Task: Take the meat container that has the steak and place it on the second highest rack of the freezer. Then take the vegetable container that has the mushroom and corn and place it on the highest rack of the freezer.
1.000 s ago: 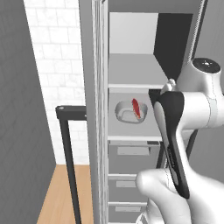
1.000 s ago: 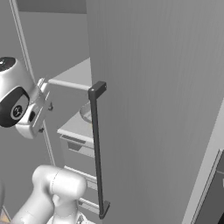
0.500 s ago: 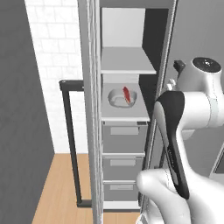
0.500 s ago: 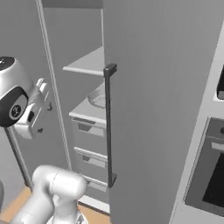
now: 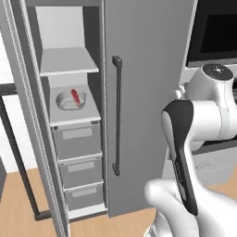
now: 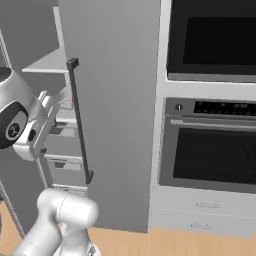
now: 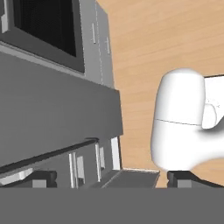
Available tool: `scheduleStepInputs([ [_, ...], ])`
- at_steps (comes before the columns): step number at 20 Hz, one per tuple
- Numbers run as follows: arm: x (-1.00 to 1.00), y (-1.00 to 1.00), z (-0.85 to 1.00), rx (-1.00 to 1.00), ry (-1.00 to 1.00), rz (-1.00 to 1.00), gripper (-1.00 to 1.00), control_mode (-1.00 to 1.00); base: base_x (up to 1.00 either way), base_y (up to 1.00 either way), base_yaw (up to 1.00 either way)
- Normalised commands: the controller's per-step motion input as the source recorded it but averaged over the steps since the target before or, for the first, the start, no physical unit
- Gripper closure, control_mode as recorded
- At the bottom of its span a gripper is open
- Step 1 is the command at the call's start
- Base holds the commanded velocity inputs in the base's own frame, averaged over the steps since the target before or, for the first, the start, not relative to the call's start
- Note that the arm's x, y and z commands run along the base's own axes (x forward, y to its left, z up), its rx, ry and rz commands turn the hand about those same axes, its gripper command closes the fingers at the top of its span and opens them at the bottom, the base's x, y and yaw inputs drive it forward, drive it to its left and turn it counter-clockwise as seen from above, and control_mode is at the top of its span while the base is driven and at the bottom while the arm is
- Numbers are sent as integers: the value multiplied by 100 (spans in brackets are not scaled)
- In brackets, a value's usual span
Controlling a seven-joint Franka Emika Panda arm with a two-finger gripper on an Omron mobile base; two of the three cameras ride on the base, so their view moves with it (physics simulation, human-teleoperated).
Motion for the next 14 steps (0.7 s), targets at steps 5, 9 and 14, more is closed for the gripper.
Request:
scheduleStepInputs([
  [5,0,0,0,0,0,0,-100,100,-7,-100,-15],
  [9,0,0,0,0,0,0,-100,100,0,-100,0],
  [14,0,0,0,0,0,0,-100,100,0,-100,0],
])
